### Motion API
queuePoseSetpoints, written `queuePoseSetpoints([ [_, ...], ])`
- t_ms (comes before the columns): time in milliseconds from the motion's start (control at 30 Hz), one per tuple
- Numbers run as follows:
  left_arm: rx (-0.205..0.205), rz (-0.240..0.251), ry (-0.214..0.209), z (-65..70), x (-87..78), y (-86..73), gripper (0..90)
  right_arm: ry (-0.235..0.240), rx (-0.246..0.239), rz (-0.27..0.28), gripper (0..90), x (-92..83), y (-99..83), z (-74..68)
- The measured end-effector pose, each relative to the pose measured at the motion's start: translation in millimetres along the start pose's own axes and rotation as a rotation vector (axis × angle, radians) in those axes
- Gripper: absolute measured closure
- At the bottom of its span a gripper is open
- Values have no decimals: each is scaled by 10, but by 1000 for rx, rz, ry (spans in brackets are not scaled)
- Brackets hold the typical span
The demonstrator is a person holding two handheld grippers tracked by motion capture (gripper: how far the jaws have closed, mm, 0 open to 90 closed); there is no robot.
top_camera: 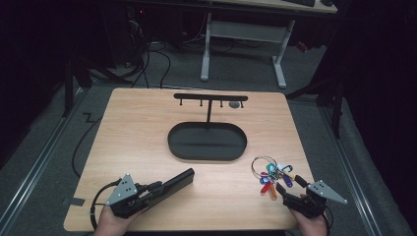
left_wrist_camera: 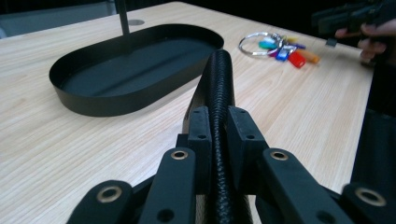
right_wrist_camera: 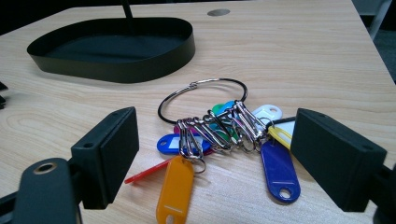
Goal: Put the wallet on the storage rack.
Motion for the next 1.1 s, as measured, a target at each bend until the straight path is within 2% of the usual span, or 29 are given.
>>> queuePoseSetpoints([
  [200, -19, 8, 6, -45, 1, -2, 769, -2, -1, -2, 155, -5, -5, -1],
  [367, -11, -21, 7, -32, 32, -32, 638, -7, 1, -1, 156, -20, -9, 10],
  [500, -12, -25, 6, -30, 23, -47, 579, -9, 1, 2, 156, -34, -7, 18],
  [800, 4, -45, 9, -44, -40, -113, 564, -9, 5, 5, 155, -46, -3, 26],
  [1100, -2, -64, 23, -63, -124, -208, 551, -6, 9, 8, 155, -39, 6, 22],
])
Point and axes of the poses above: each handheld gripper's, and its own axes: x roughly forward along the jaws, y roughly out of its top, z roughly to its right, the point moved 8 cm from there along x, roughly forward along the jaws, and after that the axes turned 3 degrees about x, right-handed, at the moved point
